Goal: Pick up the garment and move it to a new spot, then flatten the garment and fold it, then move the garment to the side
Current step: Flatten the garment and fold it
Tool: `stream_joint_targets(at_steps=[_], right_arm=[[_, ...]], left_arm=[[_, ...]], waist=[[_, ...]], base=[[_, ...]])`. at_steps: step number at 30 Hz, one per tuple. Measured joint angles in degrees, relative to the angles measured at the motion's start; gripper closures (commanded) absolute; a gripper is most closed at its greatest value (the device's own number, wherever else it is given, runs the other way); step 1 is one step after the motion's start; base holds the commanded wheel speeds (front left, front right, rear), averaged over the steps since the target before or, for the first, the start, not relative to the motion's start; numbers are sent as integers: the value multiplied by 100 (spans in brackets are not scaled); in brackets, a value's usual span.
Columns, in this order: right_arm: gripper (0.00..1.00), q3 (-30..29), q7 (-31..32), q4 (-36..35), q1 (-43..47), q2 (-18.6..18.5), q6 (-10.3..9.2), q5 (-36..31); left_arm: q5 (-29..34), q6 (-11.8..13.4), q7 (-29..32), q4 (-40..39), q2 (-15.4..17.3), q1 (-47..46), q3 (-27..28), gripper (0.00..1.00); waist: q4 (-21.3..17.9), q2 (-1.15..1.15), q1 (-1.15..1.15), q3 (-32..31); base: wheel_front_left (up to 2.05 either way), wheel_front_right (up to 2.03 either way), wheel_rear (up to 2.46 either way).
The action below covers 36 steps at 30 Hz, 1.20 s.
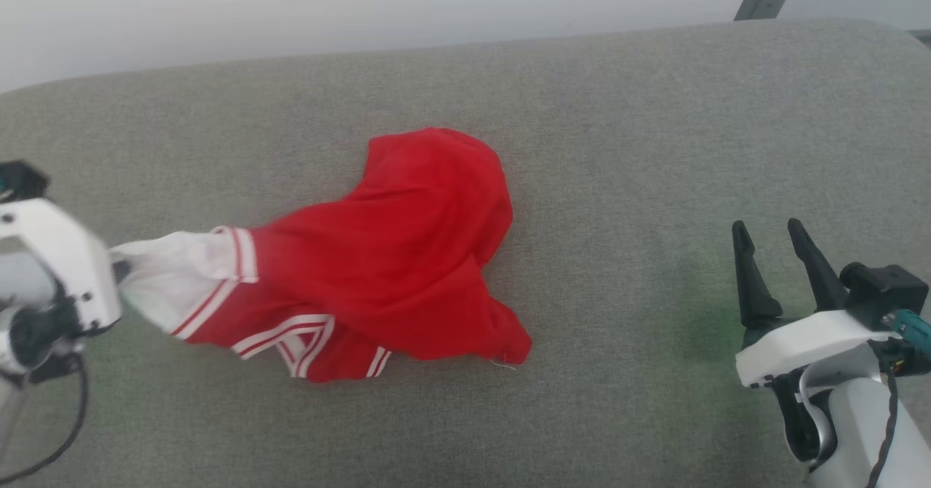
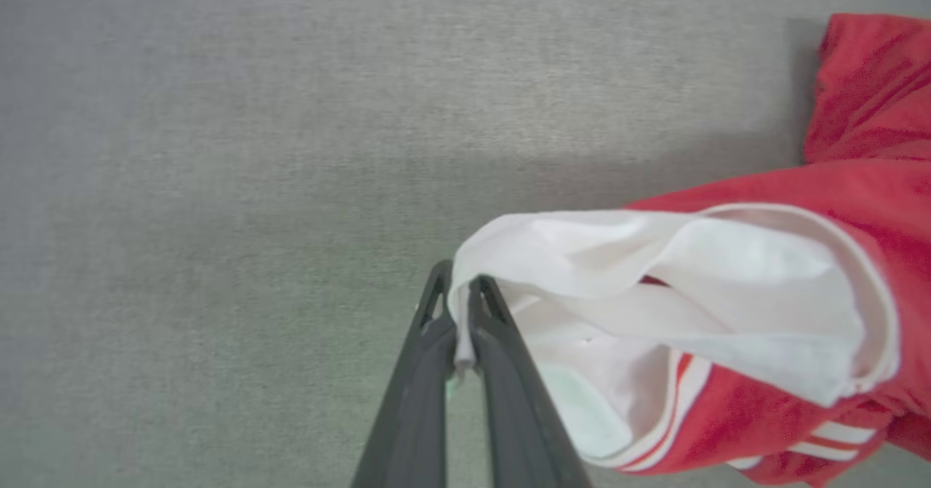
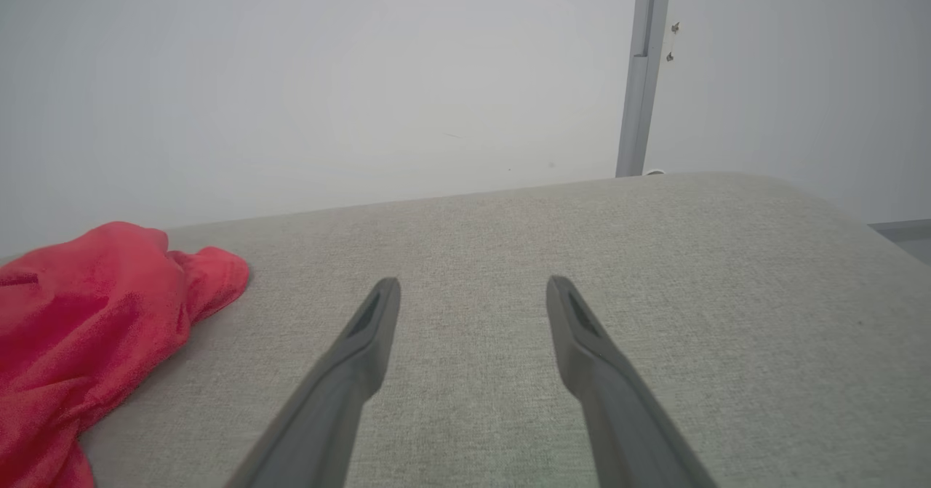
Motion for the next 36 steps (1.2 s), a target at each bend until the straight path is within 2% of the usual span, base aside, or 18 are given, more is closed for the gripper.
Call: stream_joint_targets(at_steps=[7,13,14,15,16,26,32,36], right_arm=[[0,19,18,-13,9,3,0,-3],[0,58,57,-27,-2,-25,0,5],[0,80,62,-31,-4,-31,0,13],[0,93,71,-36,-4,-34,0,14],[0,103,99,-36,-4,-42,0,14],[0,327,219,-79,68,-115,0,65],[0,684,368,-143,155,-153,0,176],[0,1007,539,-221,203,-183,0,312]], left_arm=[[-116,461,-77,423,221,604,203,100],[-319,438,-181,687,30,804,272,98],[-322,400,-238,695,-2,803,279,64],[-321,364,-305,690,-16,794,282,15],[-322,324,-378,683,-33,776,303,0],[-167,35,-1260,205,-30,676,416,0],[96,-97,-2370,-312,-68,962,522,0],[404,-94,-3267,-626,-85,1232,601,0]], waist=[[58,0,0,24],[97,0,0,90],[111,0,0,95],[130,0,0,97],[151,0,0,93],[463,0,0,-109],[724,0,0,-290],[919,0,0,-390]], base=[[0,0,0],[0,0,0],[0,0,0],[0,0,0],[0,0,0],[0,0,0],[0,0,0],[0,0,0]])
